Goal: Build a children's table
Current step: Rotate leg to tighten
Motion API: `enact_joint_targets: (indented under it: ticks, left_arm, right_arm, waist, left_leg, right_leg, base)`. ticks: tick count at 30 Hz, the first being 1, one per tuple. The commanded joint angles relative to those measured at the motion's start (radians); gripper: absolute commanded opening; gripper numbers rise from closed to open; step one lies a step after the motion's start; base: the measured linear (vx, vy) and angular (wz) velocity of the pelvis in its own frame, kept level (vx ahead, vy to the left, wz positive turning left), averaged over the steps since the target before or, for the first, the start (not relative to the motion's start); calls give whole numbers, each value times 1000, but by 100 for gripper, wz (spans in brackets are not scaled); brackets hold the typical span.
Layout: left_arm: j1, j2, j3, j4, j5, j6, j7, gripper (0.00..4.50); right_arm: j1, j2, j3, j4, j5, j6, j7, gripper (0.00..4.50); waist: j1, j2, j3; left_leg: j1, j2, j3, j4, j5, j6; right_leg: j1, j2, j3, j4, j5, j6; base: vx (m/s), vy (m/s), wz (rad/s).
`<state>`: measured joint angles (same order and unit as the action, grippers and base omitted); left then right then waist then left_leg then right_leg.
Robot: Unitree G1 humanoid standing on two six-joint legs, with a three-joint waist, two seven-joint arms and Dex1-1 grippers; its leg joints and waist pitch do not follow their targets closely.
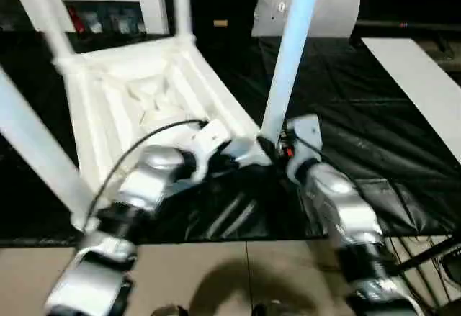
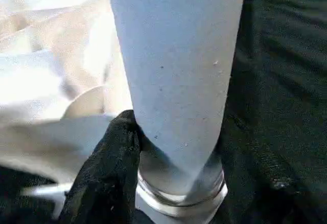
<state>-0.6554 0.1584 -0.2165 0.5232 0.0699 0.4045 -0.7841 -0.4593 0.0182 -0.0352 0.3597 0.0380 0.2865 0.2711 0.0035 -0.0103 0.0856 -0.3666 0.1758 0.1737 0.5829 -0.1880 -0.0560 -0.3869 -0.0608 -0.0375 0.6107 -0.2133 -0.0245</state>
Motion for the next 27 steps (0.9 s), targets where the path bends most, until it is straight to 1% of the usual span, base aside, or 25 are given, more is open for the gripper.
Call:
enact_joint_targets:
  ticks: [1,2,3,4,5,6,7,8,9,10,11,12,13,14,15,16,17,18,19,20,22,23,25,26,27]
  left_arm:
    - [-43,-66,-25,-1,-22,-30,39,0]
    - [-40,-59,-25,-4,-21,-32,33,0]
    - [-33,-48,-25,-12,-19,-33,19,0]
    - [-33,-48,-25,-12,-19,-34,18,0]
    - [-14,-19,-32,-37,-16,-35,-16,0]
    - [6,8,-39,-60,-14,-50,-48,0]
    - [8,11,-40,-62,-14,-51,-51,0]
    - [22,24,-37,-77,-19,-43,-65,0]
    - [26,31,-37,-81,-20,-44,-72,0]
    - [30,37,-38,-82,-20,-47,-77,0]
    - [36,51,-40,-81,-19,-56,-90,0]
    - [41,66,-45,-80,-17,-70,-109,0]
    - [45,80,-50,-79,-16,-82,-127,0]
    - [48,88,-52,-79,-15,-89,-139,0]
    - [50,103,-58,-76,-13,-108,-160,0]
    - [51,105,-58,-76,-13,-111,-163,0]
    - [59,139,-71,-84,-21,-126,-217,0]
    - [60,142,-73,-85,-22,-127,-223,0]
    - [74,181,-89,-99,-38,-184,-315,0]
    - [78,192,-93,-103,-43,-201,-343,0]
    - [79,217,-106,-97,-34,-233,-379,0]
    - [79,217,-106,-97,-34,-233,-379,0]
    - [82,241,-116,-100,-46,-255,-438,0]
    - [84,249,-120,-105,-54,-262,-465,0]
    - [87,256,-125,-112,-60,-263,-488,0]
  right_arm:
    - [3,100,81,38,74,11,69,261]
    - [4,92,78,33,72,1,77,268]
    - [7,77,80,25,66,-13,95,282]
    - [8,76,81,24,65,-14,96,282]
    - [20,26,98,9,45,-57,144,307]
    - [33,-22,98,-2,44,-92,196,307]
    - [34,-26,98,-3,44,-94,200,315]
    - [44,-55,78,-14,80,-102,265,321]
    - [47,-68,68,-16,93,-108,292,334]
    - [49,-82,62,-16,99,-117,316,334]
    - [55,-118,57,-15,105,-140,373,347]
    - [59,-151,57,-12,105,-156,418,365]
    - [60,-181,58,-5,104,-174,453,365]
    - [61,-199,59,0,103,-186,473,373]
    - [55,-226,57,12,103,-196,501,383]
    - [54,-229,57,13,103,-197,505,392]
    - [35,-282,55,38,120,-212,582,400]
    - [33,-287,55,40,122,-212,590,400]
    - [20,-347,71,40,150,-217,728,400]
    - [17,-363,77,39,158,-218,773,400]
    - [10,-393,96,46,162,-219,849,400]
    - [10,-393,96,46,162,-219,849,400]
    - [-7,-418,115,65,165,-225,930,400]
    - [-14,-423,120,75,166,-228,952,373]
    - [-21,-426,126,83,168,-227,973,365]
  waist:
    - [5,-2,-53]
    - [8,0,-58]
    - [9,-3,-61]
    - [10,-1,-61]
    - [11,-2,-62]
    - [12,-2,-62]
    - [16,-1,-65]
    - [15,0,-66]
    - [15,0,-64]
    - [14,-1,-63]
    - [14,2,-63]
    - [15,0,-62]
    - [15,2,-61]
    - [16,1,-59]
    - [15,1,-59]
    - [16,1,-60]
    - [15,2,-59]
    - [15,3,-60]
    - [17,3,-59]
    - [18,3,-60]
    - [19,3,-63]
    - [22,4,-63]
    - [31,1,-66]
    - [36,3,-66]
    - [39,3,-67]
  left_leg:
    - [8,51,-17,-78,-177,30]
    - [6,50,-16,-73,-128,49]
    - [2,48,-15,-70,-70,71]
    - [2,48,-14,-69,-53,81]
    - [1,47,-13,-67,-38,97]
    - [1,47,-13,-66,-40,104]
    - [-3,48,-14,-62,-36,117]
    - [-5,48,-12,-60,-21,132]
    - [-4,49,-12,-60,-16,142]
    - [-3,50,-12,-61,-22,145]
    - [-1,51,-11,-60,-41,147]
    - [-1,52,-11,-61,-52,145]
    - [-1,53,-11,-61,-67,141]
    - [0,53,-11,-62,-80,136]
    - [2,55,-11,-63,-84,131]
    - [1,55,-12,-63,-87,130]
    - [2,54,-12,-63,-93,126]
    - [1,54,-12,-62,-97,127]
    - [3,54,-11,-61,-109,131]
    - [1,56,-11,-60,-101,135]
    - [2,56,-10,-58,-76,150]
    - [4,57,-9,-56,-65,159]
    - [6,60,-8,-55,-52,163]
    - [5,61,-9,-55,-46,163]
    - [6,62,-7,-53,-38,161]
  right_leg:
    - [32,-82,52,-83,-153,-206]
    - [38,-82,52,-75,-71,-218]
    - [43,-80,50,-65,25,-231]
    - [45,-81,49,-62,59,-240]
    - [47,-80,47,-60,99,-250]
    - [48,-81,46,-59,107,-254]
    - [53,-82,46,-55,127,-257]
    - [54,-81,47,-50,167,-262]
    - [51,-79,45,-50,181,-272]
    - [51,-79,44,-51,173,-276]
    - [49,-78,44,-54,145,-282]
    - [50,-79,43,-56,128,-283]
    - [50,-79,44,-57,102,-284]
    - [50,-77,43,-60,77,-281]
    - [47,-78,44,-60,61,-284]
    - [48,-79,43,-61,51,-285]
    - [48,-78,43,-62,42,-285]
    - [49,-79,43,-61,40,-289]
    - [48,-79,43,-64,30,-294]
    - [50,-78,44,-59,46,-295]
    - [49,-76,43,-53,92,-302]
    - [46,-77,43,-52,104,-308]
    - [46,-79,42,-49,110,-315]
    - [46,-79,39,-47,106,-320]
    - [44,-77,38,-44,114,-323]
  base:
    - [55,-7,2]
    - [55,-7,2]
    - [57,-16,1]
    - [0,0,0]
    - [0,0,0]
    - [0,0,0]
    - [0,0,0]
    - [0,0,0]
    - [0,0,0]
    - [0,0,0]
    - [0,0,0]
    - [0,0,0]
    - [0,0,0]
    - [0,0,0]
    - [0,0,0]
    - [0,0,0]
    - [0,0,0]
    - [0,0,0]
    - [0,0,0]
    - [0,0,0]
    - [0,0,0]
    - [0,0,0]
    - [0,0,0]
    - [0,0,0]
    - [0,0,0]
